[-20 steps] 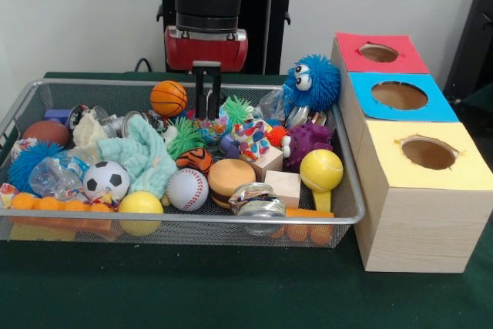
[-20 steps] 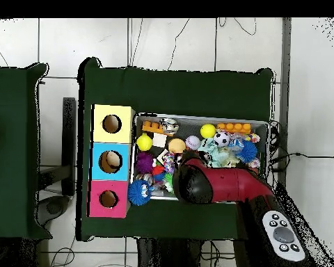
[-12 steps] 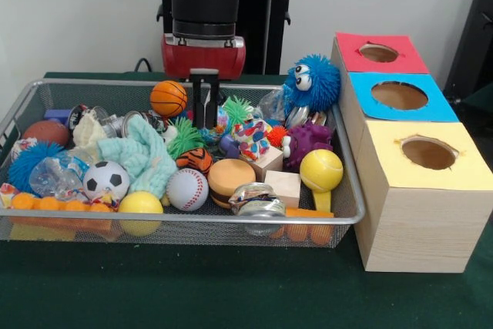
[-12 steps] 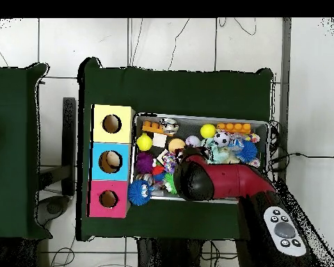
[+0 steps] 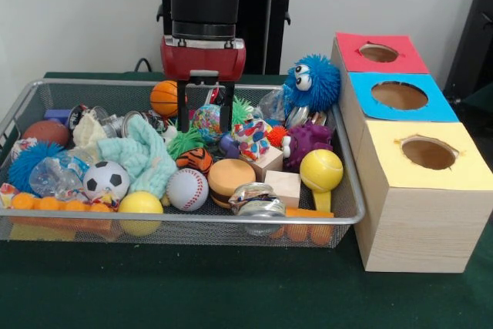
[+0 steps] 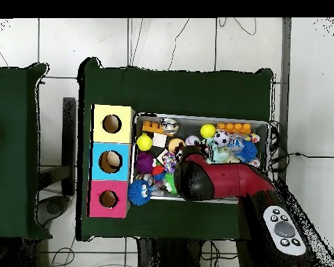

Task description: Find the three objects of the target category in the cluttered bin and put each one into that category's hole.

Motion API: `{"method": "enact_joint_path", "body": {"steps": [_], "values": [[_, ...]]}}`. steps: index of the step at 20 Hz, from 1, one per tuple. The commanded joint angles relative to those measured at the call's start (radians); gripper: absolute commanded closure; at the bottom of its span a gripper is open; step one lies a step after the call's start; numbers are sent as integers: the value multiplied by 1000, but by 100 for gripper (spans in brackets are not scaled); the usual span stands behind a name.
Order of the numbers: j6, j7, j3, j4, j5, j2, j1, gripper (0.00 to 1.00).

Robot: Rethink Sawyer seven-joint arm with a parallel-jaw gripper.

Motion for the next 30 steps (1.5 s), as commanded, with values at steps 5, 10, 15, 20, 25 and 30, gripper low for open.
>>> {"method": "enact_joint_path", "body": {"steps": [5,10,15,20,25,30], "values": [[-43,36,52,-36,-60,28,-12,0],[1,-2,36,-27,-87,86,-13,0],[-63,19,8,-50,-125,152,-3,0],[-77,31,-31,-53,-164,173,9,0],[-86,45,-44,-58,-191,181,7,0],[-77,38,-41,-66,-211,171,-3,0]]}}
